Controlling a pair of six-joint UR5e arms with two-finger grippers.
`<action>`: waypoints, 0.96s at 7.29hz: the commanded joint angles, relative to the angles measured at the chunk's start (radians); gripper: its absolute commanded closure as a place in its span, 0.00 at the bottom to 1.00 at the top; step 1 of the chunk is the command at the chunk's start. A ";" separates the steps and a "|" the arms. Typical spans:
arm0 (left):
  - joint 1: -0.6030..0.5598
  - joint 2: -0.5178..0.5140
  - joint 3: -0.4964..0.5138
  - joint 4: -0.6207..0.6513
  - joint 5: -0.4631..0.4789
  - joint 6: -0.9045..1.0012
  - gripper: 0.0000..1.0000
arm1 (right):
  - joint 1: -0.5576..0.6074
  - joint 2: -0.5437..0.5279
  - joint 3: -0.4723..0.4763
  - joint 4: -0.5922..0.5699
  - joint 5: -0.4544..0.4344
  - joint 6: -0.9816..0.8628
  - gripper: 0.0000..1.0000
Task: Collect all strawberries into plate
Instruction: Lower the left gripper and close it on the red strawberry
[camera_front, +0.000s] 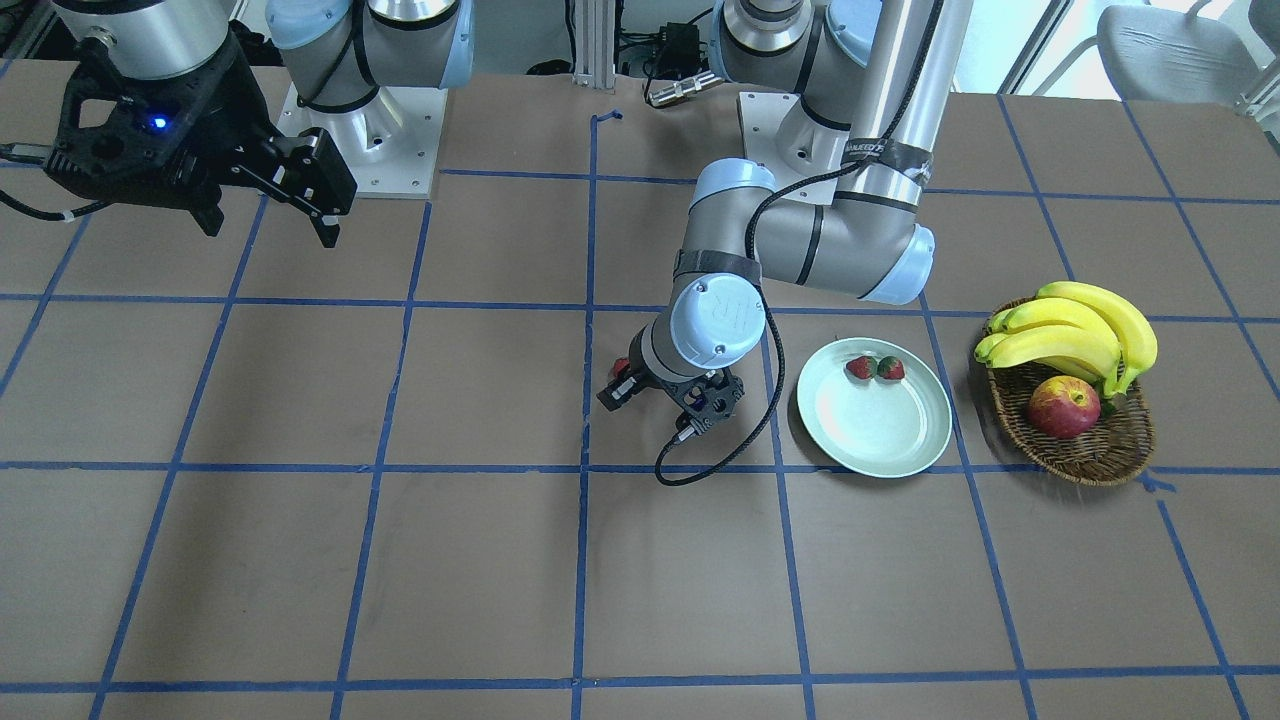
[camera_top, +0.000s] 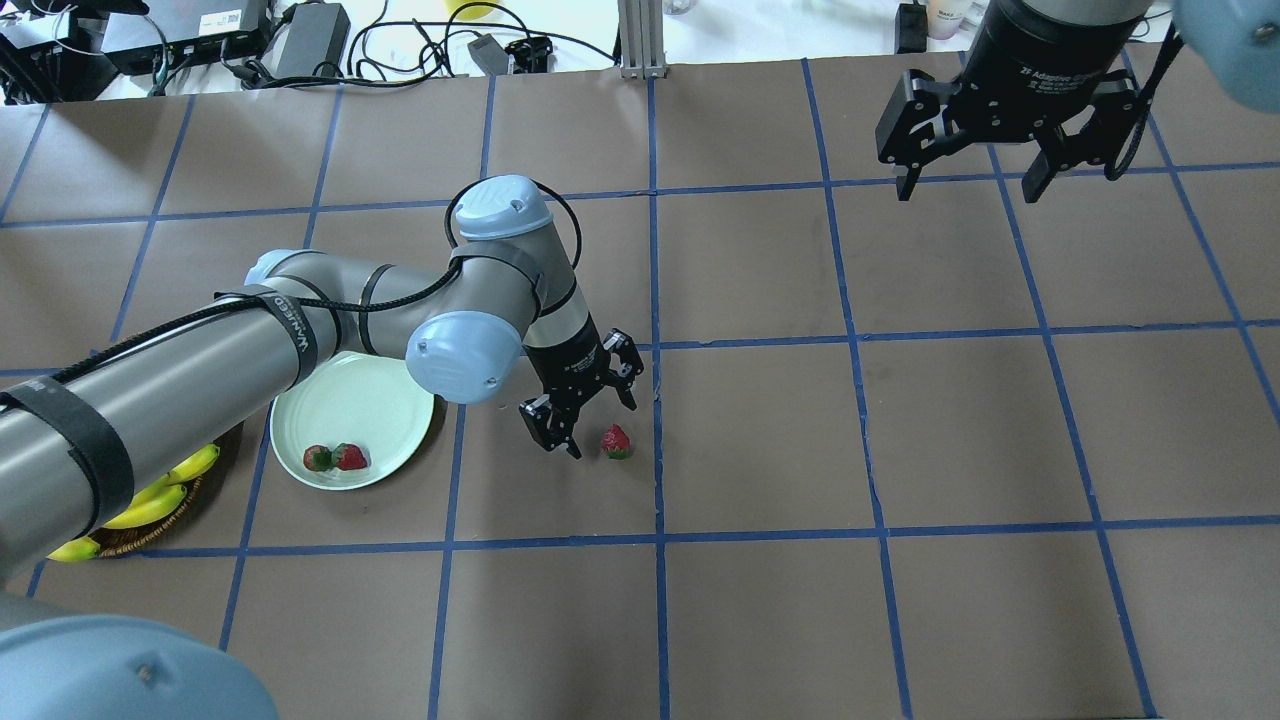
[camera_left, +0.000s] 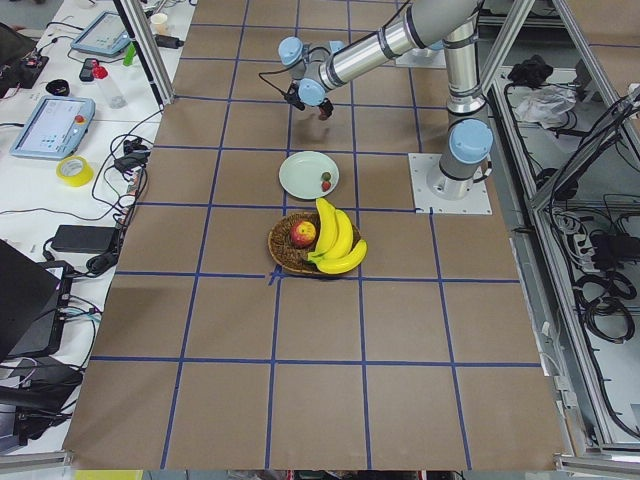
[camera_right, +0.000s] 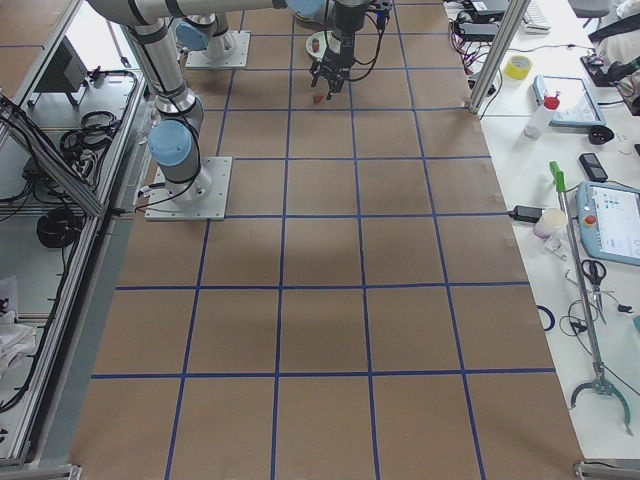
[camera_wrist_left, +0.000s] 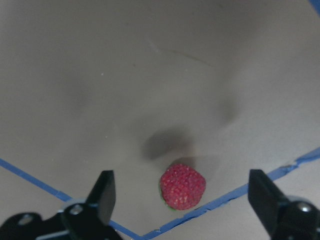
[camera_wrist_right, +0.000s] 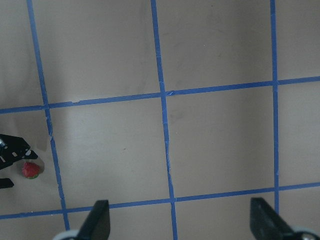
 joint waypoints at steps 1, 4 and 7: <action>-0.001 -0.004 -0.001 0.000 -0.003 0.000 0.81 | 0.000 0.000 0.000 -0.001 0.000 0.000 0.00; 0.000 0.005 0.006 0.002 0.011 0.035 1.00 | 0.000 0.000 0.000 -0.001 0.000 0.000 0.00; 0.011 0.044 0.058 -0.024 0.138 0.188 1.00 | 0.000 0.000 0.002 -0.004 -0.002 0.000 0.00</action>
